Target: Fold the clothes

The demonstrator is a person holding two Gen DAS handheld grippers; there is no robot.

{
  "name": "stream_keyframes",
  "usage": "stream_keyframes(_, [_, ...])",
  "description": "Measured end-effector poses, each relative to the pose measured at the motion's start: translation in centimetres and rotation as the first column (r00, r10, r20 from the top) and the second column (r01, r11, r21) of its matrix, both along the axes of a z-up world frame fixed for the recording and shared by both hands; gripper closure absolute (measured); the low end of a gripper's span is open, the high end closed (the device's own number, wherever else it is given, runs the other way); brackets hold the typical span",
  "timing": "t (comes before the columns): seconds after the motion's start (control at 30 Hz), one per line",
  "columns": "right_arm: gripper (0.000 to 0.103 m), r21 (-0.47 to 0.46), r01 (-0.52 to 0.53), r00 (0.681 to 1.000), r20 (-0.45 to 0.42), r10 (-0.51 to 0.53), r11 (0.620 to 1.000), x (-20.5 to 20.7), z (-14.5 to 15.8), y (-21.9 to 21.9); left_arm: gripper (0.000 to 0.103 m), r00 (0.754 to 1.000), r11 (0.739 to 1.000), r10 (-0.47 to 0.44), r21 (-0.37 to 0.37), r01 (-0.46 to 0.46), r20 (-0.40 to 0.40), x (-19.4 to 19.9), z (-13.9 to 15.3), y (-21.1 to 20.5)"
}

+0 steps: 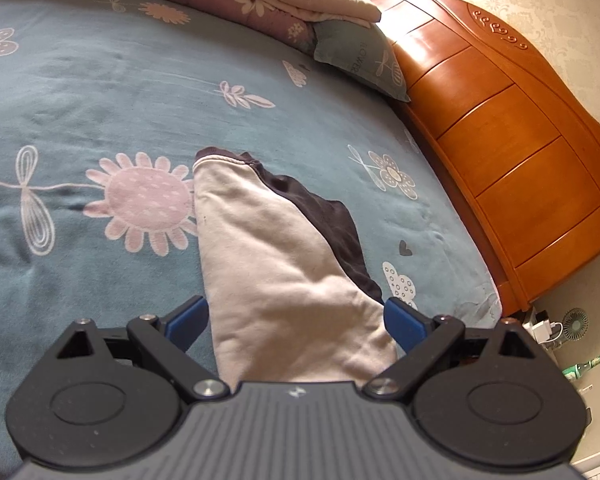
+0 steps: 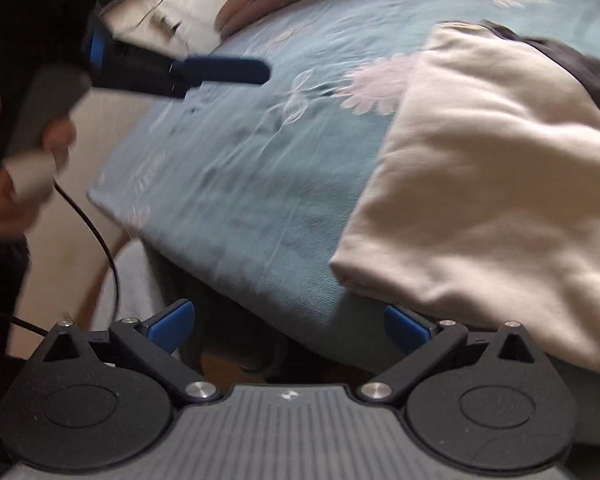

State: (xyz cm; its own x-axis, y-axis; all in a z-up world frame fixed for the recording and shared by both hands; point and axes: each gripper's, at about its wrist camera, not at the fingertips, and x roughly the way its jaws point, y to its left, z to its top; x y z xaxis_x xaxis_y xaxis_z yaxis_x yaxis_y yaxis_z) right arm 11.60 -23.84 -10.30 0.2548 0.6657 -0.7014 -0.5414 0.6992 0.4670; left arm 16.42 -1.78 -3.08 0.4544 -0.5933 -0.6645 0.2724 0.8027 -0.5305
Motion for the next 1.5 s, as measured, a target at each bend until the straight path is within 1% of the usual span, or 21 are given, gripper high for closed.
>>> stream_keyframes(0.1, [0.000, -0.079, -0.010, 0.998, 0.067, 0.015, 0.997, -0.4, 0.0, 2.0, 0.009, 1.000, 1.000, 0.015, -0.010, -0.015, 0.014, -0.9, 0.4, 1.0])
stream_keyframes(0.2, [0.000, -0.107, 0.015, 0.994, 0.106, -0.004, 0.994, 0.0, 0.2, 2.7, 0.009, 0.999, 0.999, 0.024, -0.027, -0.023, 0.030, -1.7, 0.8, 2.2])
stream_keyframes(0.27, [0.000, -0.099, 0.032, 0.992, 0.123, -0.020, 0.995, 0.2, 0.4, 2.8, 0.009, 0.999, 0.999, 0.033, -0.039, -0.032, 0.033, -2.0, 0.9, 2.9])
stream_keyframes(0.4, [0.000, -0.038, 0.047, 0.997, 0.059, -0.045, 0.998, 0.9, -0.1, 3.4, 0.009, 0.998, 0.997, 0.048, -0.065, -0.046, 0.032, -2.6, 0.6, 4.3])
stream_keyframes(0.47, [0.000, -0.014, 0.050, 0.998, 0.046, -0.050, 0.999, 0.7, -0.2, 4.0, 0.009, 0.998, 0.996, 0.053, -0.075, -0.050, 0.032, -2.9, 0.6, 4.9])
stream_keyframes(0.57, [0.000, -0.007, 0.053, 0.998, 0.044, -0.053, 0.999, 0.4, 0.2, 4.5, 0.009, 0.997, 0.994, 0.068, -0.084, -0.065, 0.033, -3.1, 0.5, 6.1])
stream_keyframes(0.7, [0.000, 0.018, -0.001, 0.999, 0.033, 0.001, 1.000, -0.2, 1.9, 4.5, 0.009, 0.995, 0.991, 0.096, -0.098, -0.093, 0.030, -3.1, 0.3, 7.6])
stream_keyframes(0.73, [0.000, 0.037, -0.020, 0.999, 0.038, 0.019, 0.999, -0.5, 2.5, 4.4, 0.009, 0.994, 0.990, 0.104, -0.100, -0.101, 0.031, -3.1, 0.3, 7.9])
stream_keyframes(0.77, [0.000, 0.035, -0.019, 0.998, 0.065, 0.017, 0.999, -0.6, 3.1, 4.2, 0.009, 0.993, 0.989, 0.112, -0.102, -0.108, 0.031, -3.1, 0.3, 8.1])
stream_keyframes(0.8, [0.000, 0.016, 0.001, 0.994, 0.110, -0.003, 1.000, -0.7, 3.7, 4.1, 0.009, 0.993, 0.988, 0.117, -0.105, -0.114, 0.029, -3.0, 0.2, 8.3])
stream_keyframes(0.83, [0.000, 0.006, 0.027, 0.991, 0.128, -0.028, 1.000, -0.4, 3.9, 3.9, 0.009, 0.992, 0.987, 0.122, -0.107, -0.119, 0.026, -3.0, 0.2, 8.5])
stream_keyframes(0.9, [0.000, 0.000, 0.089, 0.990, 0.114, -0.089, 0.996, 0.9, 3.5, 3.3, 0.009, 0.992, 0.987, 0.123, -0.106, -0.121, 0.020, -2.9, 0.0, 8.5])
stream_keyframes(0.93, [0.000, 0.002, 0.104, 0.992, 0.075, -0.104, 0.995, 1.4, 2.8, 3.1, 0.009, 0.993, 0.988, 0.120, -0.103, -0.118, 0.018, -2.9, 0.0, 8.4])
stream_keyframes(1.0, [0.000, 0.017, 0.106, 0.992, -0.063, -0.105, 0.994, 2.2, 0.7, 2.9, 0.009, 0.993, 0.989, 0.115, -0.095, -0.113, 0.014, -2.8, -0.2, 8.2])
stream_keyframes(1.03, [0.000, 0.017, 0.100, 0.990, -0.096, -0.098, 0.995, 2.2, 0.2, 2.8, 0.009, 0.993, 0.990, 0.113, -0.091, -0.112, 0.012, -2.7, -0.3, 8.1])
stream_keyframes(1.07, [0.000, 0.011, 0.088, 0.991, -0.099, -0.087, 0.996, 1.8, 0.1, 2.8, 0.009, 0.994, 0.990, 0.112, -0.086, -0.110, 0.010, -2.6, -0.4, 8.0])
stream_keyframes(1.13, [0.000, -0.005, 0.080, 0.995, -0.062, -0.080, 0.997, 1.5, 0.9, 2.3, 0.009, 0.994, 0.991, 0.108, -0.078, -0.107, 0.005, -2.5, -0.5, 7.9])
stream_keyframes(1.23, [0.000, -0.045, 0.147, 0.988, 0.049, -0.144, 0.988, 2.2, 3.0, 0.1, 0.009, 0.995, 0.992, 0.102, -0.071, -0.102, -0.006, -1.9, -0.9, 7.3])
stream_keyframes(1.37, [0.000, -0.086, 0.240, 0.955, 0.198, -0.220, 0.967, 3.2, 5.8, -2.7, 0.009, 0.998, 0.996, 0.056, -0.062, -0.057, -0.020, -0.8, -1.3, 5.1])
stream_keyframes(1.43, [0.000, -0.104, 0.284, 0.939, 0.228, -0.256, 0.953, 4.4, 5.8, -4.4, 0.009, 1.000, 0.998, 0.025, -0.055, -0.026, -0.019, -0.1, -1.3, 3.6])
stream_keyframes(1.5, [0.000, -0.102, 0.314, 0.934, 0.214, -0.287, 0.944, 5.8, 4.8, -5.7, 0.009, 1.000, 0.999, -0.002, -0.045, 0.001, -0.019, 0.5, -1.3, 2.2])
